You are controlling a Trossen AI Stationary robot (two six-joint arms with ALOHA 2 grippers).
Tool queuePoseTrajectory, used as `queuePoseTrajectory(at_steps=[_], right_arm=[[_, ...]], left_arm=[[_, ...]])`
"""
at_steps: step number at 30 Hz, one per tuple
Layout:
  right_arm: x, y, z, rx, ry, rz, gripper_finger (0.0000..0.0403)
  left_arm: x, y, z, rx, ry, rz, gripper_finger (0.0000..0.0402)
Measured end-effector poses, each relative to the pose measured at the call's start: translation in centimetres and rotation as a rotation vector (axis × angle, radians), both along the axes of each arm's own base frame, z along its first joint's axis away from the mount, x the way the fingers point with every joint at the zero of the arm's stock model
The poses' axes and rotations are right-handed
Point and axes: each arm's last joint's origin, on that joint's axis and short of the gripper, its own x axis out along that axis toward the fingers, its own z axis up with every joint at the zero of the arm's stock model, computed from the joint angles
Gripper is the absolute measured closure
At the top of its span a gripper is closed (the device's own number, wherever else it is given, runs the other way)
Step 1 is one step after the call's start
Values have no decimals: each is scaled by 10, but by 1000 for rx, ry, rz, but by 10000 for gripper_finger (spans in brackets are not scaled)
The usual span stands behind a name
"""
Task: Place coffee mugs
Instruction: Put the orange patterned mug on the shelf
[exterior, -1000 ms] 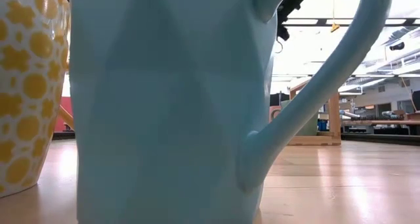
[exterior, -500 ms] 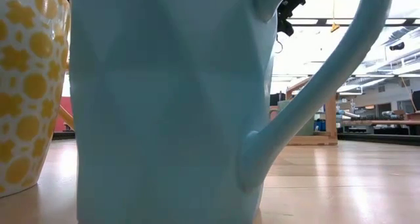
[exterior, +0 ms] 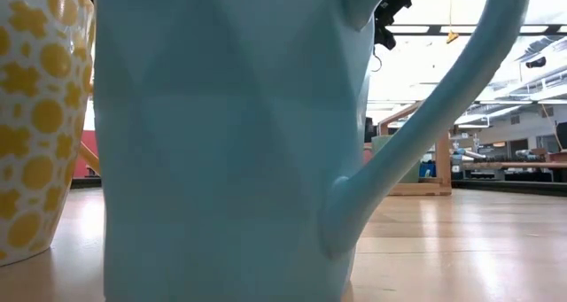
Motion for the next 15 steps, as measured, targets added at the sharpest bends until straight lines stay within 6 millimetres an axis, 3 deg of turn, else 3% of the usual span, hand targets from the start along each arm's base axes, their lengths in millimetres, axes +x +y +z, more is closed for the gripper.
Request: queuePoseTrajectory(at_steps=[15], right_arm=[[0,0,0,0,0,0,220]], left_arm=[[1,-3,-12,-3,76,-258,369]])
